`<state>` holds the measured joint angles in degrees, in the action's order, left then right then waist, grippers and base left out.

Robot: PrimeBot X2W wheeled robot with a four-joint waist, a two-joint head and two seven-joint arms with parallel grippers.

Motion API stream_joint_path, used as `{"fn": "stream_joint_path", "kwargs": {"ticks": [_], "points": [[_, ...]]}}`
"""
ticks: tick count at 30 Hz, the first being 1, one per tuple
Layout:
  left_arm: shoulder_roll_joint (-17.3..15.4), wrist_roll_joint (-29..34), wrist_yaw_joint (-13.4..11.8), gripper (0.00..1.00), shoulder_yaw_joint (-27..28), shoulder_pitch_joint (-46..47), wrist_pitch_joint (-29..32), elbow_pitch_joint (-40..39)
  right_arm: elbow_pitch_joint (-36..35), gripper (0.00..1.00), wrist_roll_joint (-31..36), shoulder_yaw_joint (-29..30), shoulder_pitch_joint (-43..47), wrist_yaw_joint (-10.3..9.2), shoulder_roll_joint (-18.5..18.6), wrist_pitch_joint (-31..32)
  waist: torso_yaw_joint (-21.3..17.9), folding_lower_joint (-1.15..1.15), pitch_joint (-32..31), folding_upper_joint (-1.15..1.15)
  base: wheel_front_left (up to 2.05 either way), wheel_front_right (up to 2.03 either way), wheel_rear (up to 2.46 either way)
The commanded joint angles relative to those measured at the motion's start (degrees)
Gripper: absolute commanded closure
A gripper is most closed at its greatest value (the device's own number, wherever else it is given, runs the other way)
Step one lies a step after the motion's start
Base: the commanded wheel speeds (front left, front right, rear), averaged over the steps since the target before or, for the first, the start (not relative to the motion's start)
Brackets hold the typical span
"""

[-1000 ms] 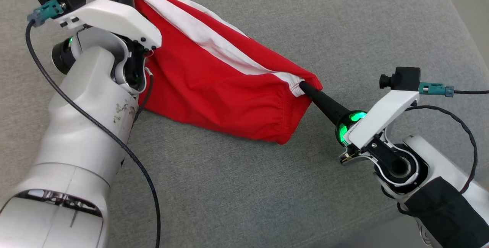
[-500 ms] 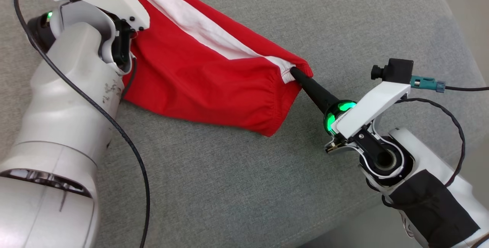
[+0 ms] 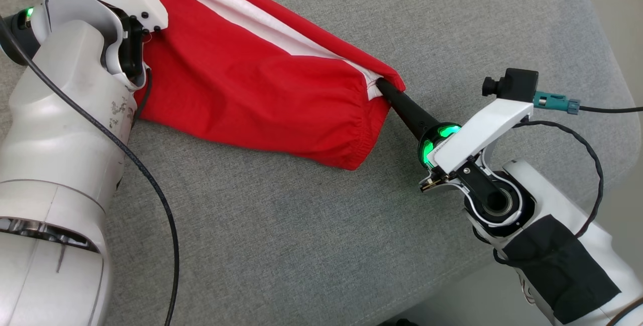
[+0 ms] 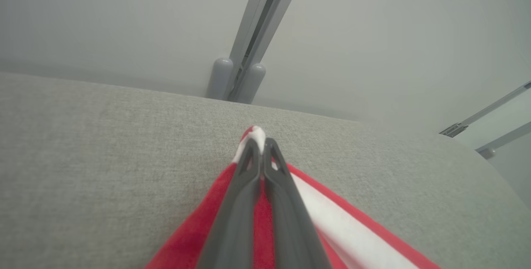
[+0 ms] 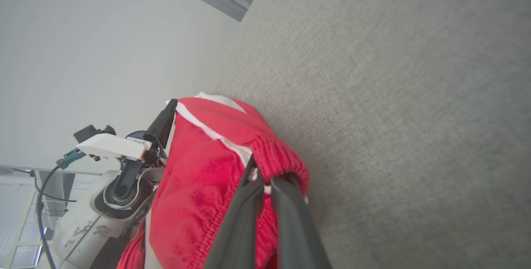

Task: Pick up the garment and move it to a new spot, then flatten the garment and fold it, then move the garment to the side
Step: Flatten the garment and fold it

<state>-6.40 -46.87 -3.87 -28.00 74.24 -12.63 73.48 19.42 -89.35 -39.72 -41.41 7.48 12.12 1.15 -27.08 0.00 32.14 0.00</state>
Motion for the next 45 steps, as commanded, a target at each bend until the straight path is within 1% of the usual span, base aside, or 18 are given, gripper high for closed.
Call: {"fn": "stream_joint_path", "kwargs": {"ticks": [1,2,3,7,12,17,18,23,27,29,30,34,36,40,45], "points": [[-0.5,0.1,-0.3,1.0,0.0,1.0,0.0,0.2,0.8,1.0,0.1,0.1,-0.4,0.03,0.0,-0.4,0.0,0.0,0.1,0.0,0.0,0.0,0.0],[-0.5,0.1,-0.2,0.65,-0.1,1.0,0.0,0.2,1.1,0.55,0.0,0.3,-0.5,0.03,0.0,-0.7,0.0,0.0,0.1,0.0,0.0,0.0,0.0],[-0.4,0.0,-0.5,0.0,0.0,1.0,-0.1,0.3,1.4,0.0,-0.2,0.5,-0.6,0.03,-0.2,-0.9,0.1,0.0,0.1,0.0,0.0,0.0,0.0],[0.1,-0.5,-0.6,0.0,0.2,0.3,-0.8,0.3,2.3,0.0,0.3,0.9,-0.8,0.03,-0.2,-2.0,0.5,0.0,-0.5,0.0,0.0,0.0,0.0],[0.7,-1.1,0.5,0.0,0.6,-1.3,-1.7,0.3,3.0,0.0,0.7,1.3,-0.6,0.03,0.7,-3.1,1.5,0.0,-2.4,0.0,0.0,0.0,0.0],[1.4,-0.6,1.8,0.0,1.0,-3.3,-2.5,-1.2,3.4,0.0,1.9,1.9,0.2,0.03,3.3,-5.5,3.1,0.0,-5.5,0.0,0.0,0.0,0.0],[1.4,-0.2,1.6,0.0,1.5,-3.5,-2.6,-2.6,3.3,0.0,2.2,2.1,0.5,0.03,3.9,-6.2,3.5,0.0,-6.1,0.0,0.0,0.0,0.0],[0.8,4.5,0.6,0.0,4.3,-8.9,-2.6,-12.4,2.5,0.0,4.9,2.5,1.7,0.03,7.7,-10.9,6.1,0.0,-10.1,0.0,0.0,0.0,0.0],[0.7,10.3,-0.3,0.0,8.1,-15.1,-2.6,-22.1,1.4,0.0,8.0,1.8,3.3,0.03,10.3,-14.4,8.2,0.0,-13.5,0.0,0.0,0.0,0.0],[0.8,13.8,-0.4,0.0,9.7,-19.2,-2.6,-26.8,1.1,0.0,9.8,1.6,4.4,0.03,11.4,-15.5,9.4,0.0,-15.3,0.0,0.0,0.0,0.0],[0.8,13.8,-0.4,0.0,9.7,-19.2,-2.6,-26.8,1.1,0.0,9.8,1.6,4.4,0.03,11.4,-15.5,9.4,0.0,-15.3,0.0,0.0,0.0,0.0],[1.1,19.9,0.2,0.0,12.5,-27.1,-2.6,-34.5,1.1,0.0,13.9,2.1,6.8,0.03,12.8,-16.4,11.8,0.0,-18.3,0.0,0.0,0.0,0.0],[1.2,22.6,0.4,0.0,13.6,-31.1,-2.6,-37.7,1.1,0.0,16.4,3.2,8.1,0.03,12.8,-16.4,12.9,0.0,-19.7,0.0,0.0,0.0,0.0],[1.3,26.5,1.4,0.0,15.5,-40.0,-2.6,-42.2,0.9,0.0,19.9,6.5,12.3,0.03,11.3,-16.4,14.9,0.0,-22.3,0.0,0.0,0.0,0.0],[1.7,30.6,2.1,0.0,16.1,-51.2,-2.6,-46.5,1.1,0.0,20.7,8.5,17.6,0.03,10.2,-16.4,17.1,0.0,-24.8,0.0,0.0,0.0,0.0]]}}
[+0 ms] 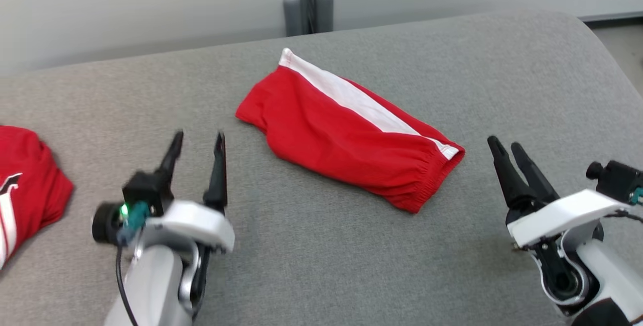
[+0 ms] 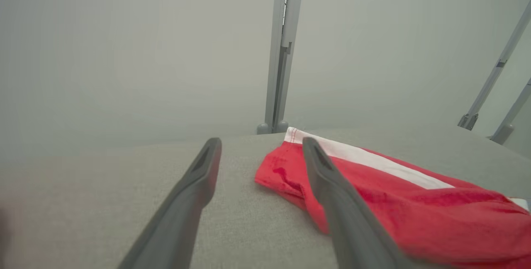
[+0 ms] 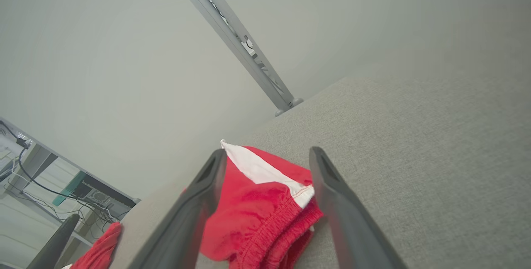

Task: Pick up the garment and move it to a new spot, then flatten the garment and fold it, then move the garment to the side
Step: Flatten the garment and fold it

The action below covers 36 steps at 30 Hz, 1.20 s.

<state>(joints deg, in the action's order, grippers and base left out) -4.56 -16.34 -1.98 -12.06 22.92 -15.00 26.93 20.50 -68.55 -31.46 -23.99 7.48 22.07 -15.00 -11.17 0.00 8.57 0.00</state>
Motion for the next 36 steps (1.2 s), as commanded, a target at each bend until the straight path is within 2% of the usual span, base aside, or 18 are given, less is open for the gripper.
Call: {"fn": "stream_joint_path", "kwargs": {"ticks": [1,8,13,28,36], "points": [[-0.1,0.7,0.3,0.0,0.4,-1.8,-0.2,-0.8,0.1,0.0,-0.3,0.5,1.0,0.03,0.0,-0.3,1.6,0.0,-1.5,0.0,0.0,0.0,0.0],[0.9,4.8,0.1,0.0,1.1,-14.8,-0.2,-8.5,1.7,0.0,-2.0,1.4,6.1,0.03,-1.3,-0.3,3.7,0.0,-3.4,0.0,0.0,0.0,0.0],[1.5,4.0,-0.4,0.0,1.7,-18.4,-0.2,-10.9,2.8,0.0,-4.6,1.2,8.0,0.03,-2.3,-0.3,4.6,0.0,-4.2,0.0,0.0,0.0,0.0],[1.5,3.5,-0.3,0.0,-1.7,-17.2,-0.2,-10.1,8.3,0.0,-18.1,0.9,6.2,0.03,-6.0,4.7,8.3,0.0,-2.0,0.0,0.0,0.0,0.0],[1.6,3.8,-0.4,0.0,-3.3,-16.0,-0.2,-9.9,11.3,0.0,-21.3,2.7,4.4,0.03,-6.3,6.6,11.0,0.0,-0.1,0.0,0.0,0.0,0.0]]}}
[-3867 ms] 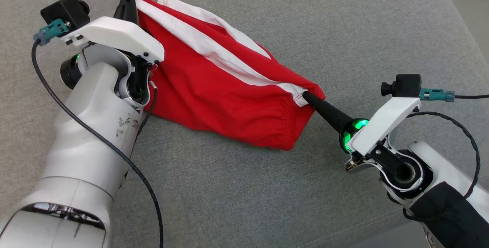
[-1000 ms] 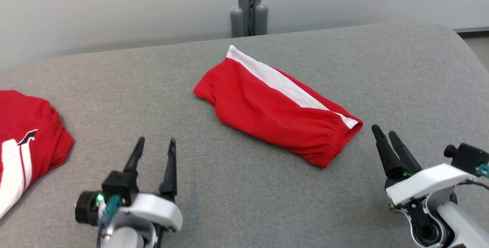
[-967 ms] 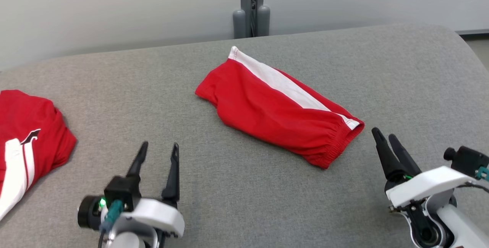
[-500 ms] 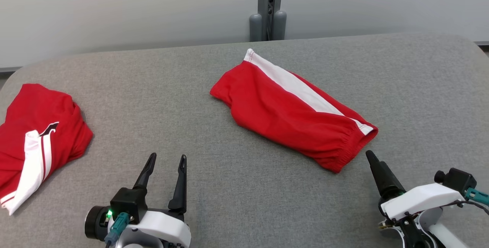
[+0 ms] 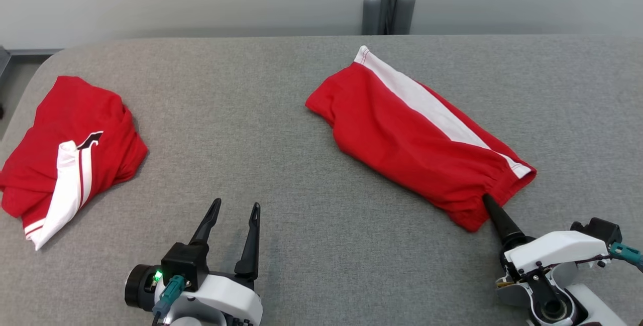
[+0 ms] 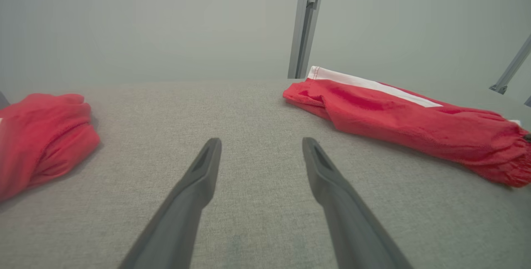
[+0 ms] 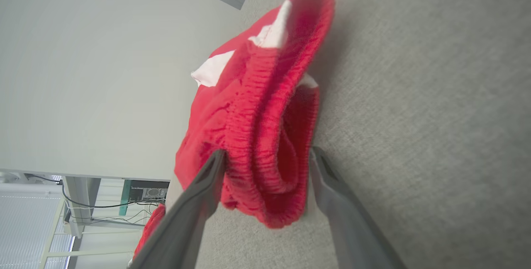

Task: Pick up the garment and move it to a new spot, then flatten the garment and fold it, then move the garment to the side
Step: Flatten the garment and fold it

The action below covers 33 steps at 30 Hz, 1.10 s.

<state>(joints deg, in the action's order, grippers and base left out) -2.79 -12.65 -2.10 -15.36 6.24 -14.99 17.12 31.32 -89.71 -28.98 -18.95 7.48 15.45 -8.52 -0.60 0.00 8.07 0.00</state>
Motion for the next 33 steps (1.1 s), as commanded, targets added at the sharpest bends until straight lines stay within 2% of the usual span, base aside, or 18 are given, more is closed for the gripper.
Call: {"fn": "stream_joint_path", "kwargs": {"ticks": [1,6,15,29,30,31,32,33], "points": [[-0.2,0.1,-0.3,0.0,0.0,0.8,-0.3,-0.1,1.5,0.0,-0.2,0.4,-0.9,0.03,0.1,0.0,0.7,0.0,0.7,0.0,0.0,0.0,0.0],[-0.2,-0.5,-0.4,0.0,-0.4,1.6,-0.3,-0.2,6.1,0.0,-1.5,1.2,-3.0,0.03,-1.4,0.8,1.7,0.0,1.8,0.0,0.0,0.0,0.0],[-0.2,-0.8,-0.4,0.0,-0.9,2.7,-0.3,-0.3,10.3,0.0,-3.4,1.9,-6.3,0.03,-3.8,5.0,2.8,0.0,3.9,0.0,0.0,0.0,0.0],[-0.2,-0.6,-0.2,0.0,-1.7,4.0,-0.3,0.7,9.6,0.0,-1.7,1.9,-8.5,0.18,-6.0,6.6,3.8,0.0,5.1,0.0,0.0,0.0,0.0],[-0.2,-0.6,-0.1,0.0,-1.8,4.1,-0.3,0.8,9.5,0.24,-1.2,1.7,-8.6,0.19,-5.9,6.9,3.9,0.0,5.1,0.0,0.0,0.0,0.0],[-0.2,-0.7,-0.1,0.0,-1.9,4.3,-0.3,0.8,9.5,0.56,-0.9,1.3,-8.5,0.2,-5.7,7.1,4.0,0.0,5.1,0.0,0.0,0.0,0.0],[-0.2,-0.7,-0.1,0.0,-2.0,4.3,-0.3,0.9,9.3,0.75,-0.4,0.8,-8.4,0.2,-5.4,7.5,4.1,0.0,4.9,0.0,0.0,0.0,0.0],[-0.2,-0.8,-0.1,0.0,-2.1,4.3,-0.3,1.0,9.4,1.0,0.2,0.2,-8.3,0.2,-5.1,7.7,4.2,0.0,4.7,0.0,0.0,0.0,0.0]]}}
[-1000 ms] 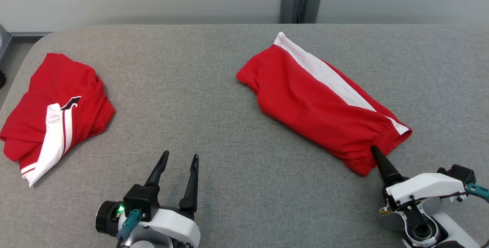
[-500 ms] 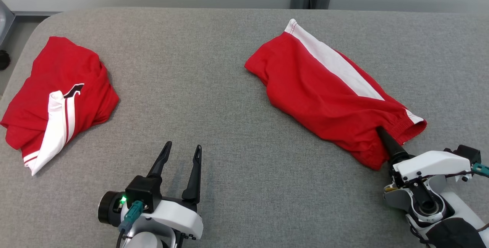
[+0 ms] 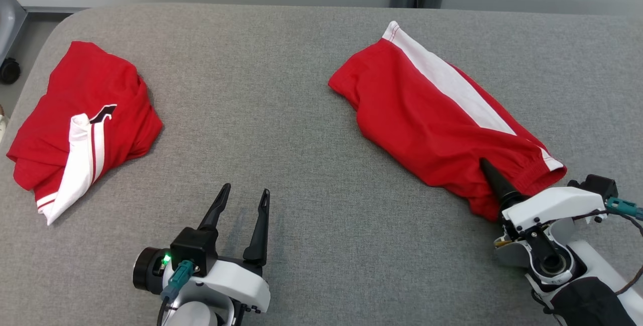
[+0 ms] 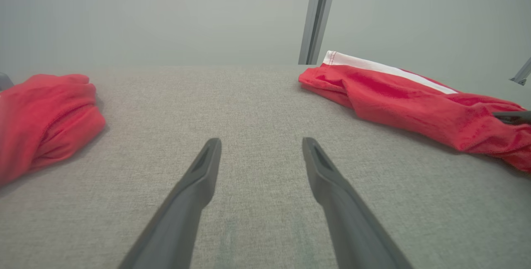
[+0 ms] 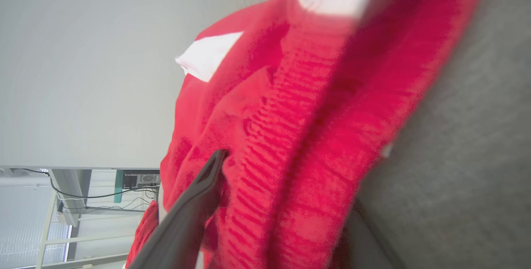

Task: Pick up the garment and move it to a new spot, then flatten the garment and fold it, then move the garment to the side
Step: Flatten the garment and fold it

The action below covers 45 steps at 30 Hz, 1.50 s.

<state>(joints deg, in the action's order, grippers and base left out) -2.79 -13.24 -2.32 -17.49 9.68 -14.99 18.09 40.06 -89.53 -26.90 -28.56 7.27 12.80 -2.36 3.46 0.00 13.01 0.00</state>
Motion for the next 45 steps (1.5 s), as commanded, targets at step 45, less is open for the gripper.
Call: {"fn": "stream_joint_path", "kwargs": {"ticks": [45], "points": [[-0.2,-3.7,-1.1,0.0,-4.8,2.2,-0.3,2.8,4.4,1.0,28.2,-39.3,-19.5,0.22,31.3,15.4,2.8,0.0,-0.6,0.0,0.0,0.0,0.0]]}}
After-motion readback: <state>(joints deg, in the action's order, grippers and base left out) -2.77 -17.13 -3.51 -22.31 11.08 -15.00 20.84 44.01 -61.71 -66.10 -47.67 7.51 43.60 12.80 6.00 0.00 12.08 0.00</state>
